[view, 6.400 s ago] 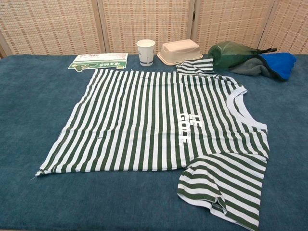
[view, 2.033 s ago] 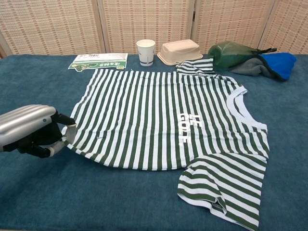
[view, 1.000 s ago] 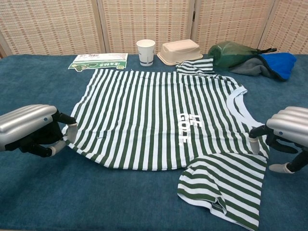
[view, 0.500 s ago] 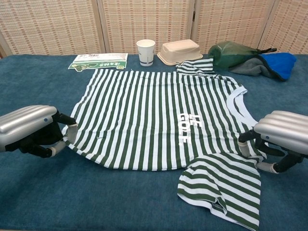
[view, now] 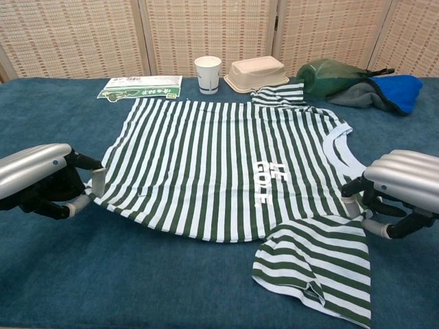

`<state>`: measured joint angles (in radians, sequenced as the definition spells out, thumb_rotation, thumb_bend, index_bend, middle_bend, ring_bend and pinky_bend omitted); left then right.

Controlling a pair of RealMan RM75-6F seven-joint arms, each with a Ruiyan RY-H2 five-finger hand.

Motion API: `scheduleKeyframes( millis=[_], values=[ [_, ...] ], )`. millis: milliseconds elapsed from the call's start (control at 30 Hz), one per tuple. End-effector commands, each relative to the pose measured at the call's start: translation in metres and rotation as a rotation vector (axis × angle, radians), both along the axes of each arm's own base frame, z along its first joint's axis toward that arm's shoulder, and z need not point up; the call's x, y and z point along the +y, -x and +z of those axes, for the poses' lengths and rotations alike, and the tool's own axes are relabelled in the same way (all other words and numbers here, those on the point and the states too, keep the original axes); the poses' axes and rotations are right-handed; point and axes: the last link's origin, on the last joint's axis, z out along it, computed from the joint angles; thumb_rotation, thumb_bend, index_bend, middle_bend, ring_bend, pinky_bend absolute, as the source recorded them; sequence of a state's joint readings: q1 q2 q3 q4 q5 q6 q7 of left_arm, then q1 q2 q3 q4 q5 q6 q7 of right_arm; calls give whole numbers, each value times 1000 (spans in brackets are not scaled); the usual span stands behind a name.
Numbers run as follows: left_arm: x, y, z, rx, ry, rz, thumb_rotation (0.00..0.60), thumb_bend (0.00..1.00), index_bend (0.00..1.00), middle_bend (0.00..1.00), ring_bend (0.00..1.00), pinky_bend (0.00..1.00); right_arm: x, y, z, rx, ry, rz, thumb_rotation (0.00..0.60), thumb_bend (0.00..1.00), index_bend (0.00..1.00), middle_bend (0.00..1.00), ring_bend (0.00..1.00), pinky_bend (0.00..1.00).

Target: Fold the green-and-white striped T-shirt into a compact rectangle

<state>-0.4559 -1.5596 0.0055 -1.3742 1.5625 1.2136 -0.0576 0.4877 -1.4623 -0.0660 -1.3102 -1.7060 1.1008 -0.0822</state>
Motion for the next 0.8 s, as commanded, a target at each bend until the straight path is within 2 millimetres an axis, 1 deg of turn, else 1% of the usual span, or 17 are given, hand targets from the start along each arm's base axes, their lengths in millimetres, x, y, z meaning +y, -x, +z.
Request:
scheduleKeyframes(
  millis=[33, 267, 500, 800],
  values=[
    [-3, 0, 4, -52, 13, 10, 600, 559, 637, 1000, 947, 1000, 5, -3, 7, -23, 1, -4, 600, 451, 584, 897, 1000, 1000],
    [-8, -3, 15, -144, 35, 27, 600, 560, 640, 1000, 947, 1000, 12, -8, 21, -64, 12, -2, 600, 451, 592, 899, 1000, 1000],
    [-11, -1, 29, -181, 40, 33, 600, 559, 646, 1000, 947, 994, 18, -15, 33, -108, 9, -5, 600, 452, 596, 900, 1000, 1000],
    [-19, 14, 47, -191, 49, 67, 600, 559, 646, 1000, 947, 992, 25, -27, 46, -148, -18, 20, 600, 454, 597, 900, 1000, 1000]
  ],
)
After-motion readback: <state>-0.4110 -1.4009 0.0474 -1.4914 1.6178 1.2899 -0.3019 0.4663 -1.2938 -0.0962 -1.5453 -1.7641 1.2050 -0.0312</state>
